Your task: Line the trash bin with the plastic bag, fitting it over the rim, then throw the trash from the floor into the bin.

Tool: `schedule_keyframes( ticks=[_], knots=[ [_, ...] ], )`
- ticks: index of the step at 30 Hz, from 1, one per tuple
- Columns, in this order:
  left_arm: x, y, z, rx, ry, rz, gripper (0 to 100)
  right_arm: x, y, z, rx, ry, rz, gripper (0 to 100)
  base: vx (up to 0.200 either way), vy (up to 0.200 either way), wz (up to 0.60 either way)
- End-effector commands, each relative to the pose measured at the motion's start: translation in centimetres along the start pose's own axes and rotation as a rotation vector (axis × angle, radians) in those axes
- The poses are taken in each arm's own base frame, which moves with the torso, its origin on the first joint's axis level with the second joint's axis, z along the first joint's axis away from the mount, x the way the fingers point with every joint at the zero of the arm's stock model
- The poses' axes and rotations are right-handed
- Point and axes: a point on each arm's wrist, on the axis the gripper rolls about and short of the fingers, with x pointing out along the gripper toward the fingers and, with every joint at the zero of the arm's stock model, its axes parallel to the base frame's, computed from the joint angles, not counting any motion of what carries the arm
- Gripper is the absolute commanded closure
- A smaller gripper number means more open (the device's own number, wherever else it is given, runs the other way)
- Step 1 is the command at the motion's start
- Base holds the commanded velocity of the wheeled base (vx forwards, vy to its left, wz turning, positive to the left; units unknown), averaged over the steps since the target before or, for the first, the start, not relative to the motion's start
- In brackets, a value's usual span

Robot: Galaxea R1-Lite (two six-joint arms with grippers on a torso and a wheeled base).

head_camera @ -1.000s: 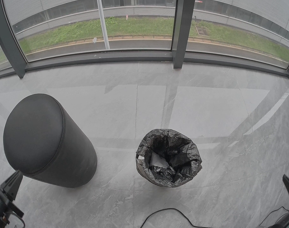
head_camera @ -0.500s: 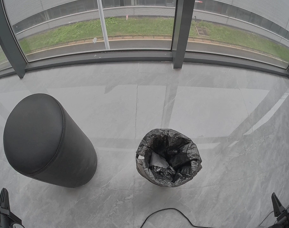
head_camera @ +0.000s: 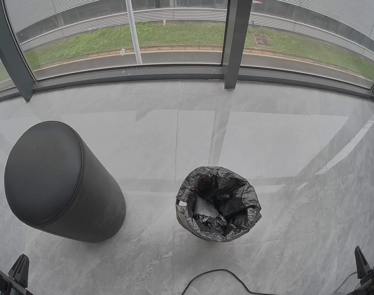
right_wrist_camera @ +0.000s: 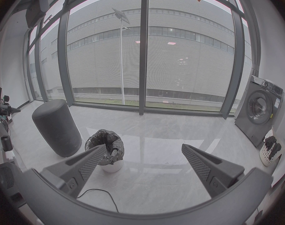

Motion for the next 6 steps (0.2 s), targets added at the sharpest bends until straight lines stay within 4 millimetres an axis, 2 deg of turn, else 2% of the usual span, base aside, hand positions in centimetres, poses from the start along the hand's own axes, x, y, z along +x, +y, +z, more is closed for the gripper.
schedule_keyframes(
  ticks=[1,6],
  knots=[
    [-0.07,0.10,-0.53,0.004,-0.007,-0.062,100,-0.10,0.01,-0.01,-0.001,-0.012,0.002,0,0.000,0.000,0.00],
    [-0.36,0.08,-0.61,-0.002,-0.051,-0.038,100,-0.10,0.02,-0.02,-0.004,-0.011,0.007,0,0.000,0.000,0.00]
  ],
)
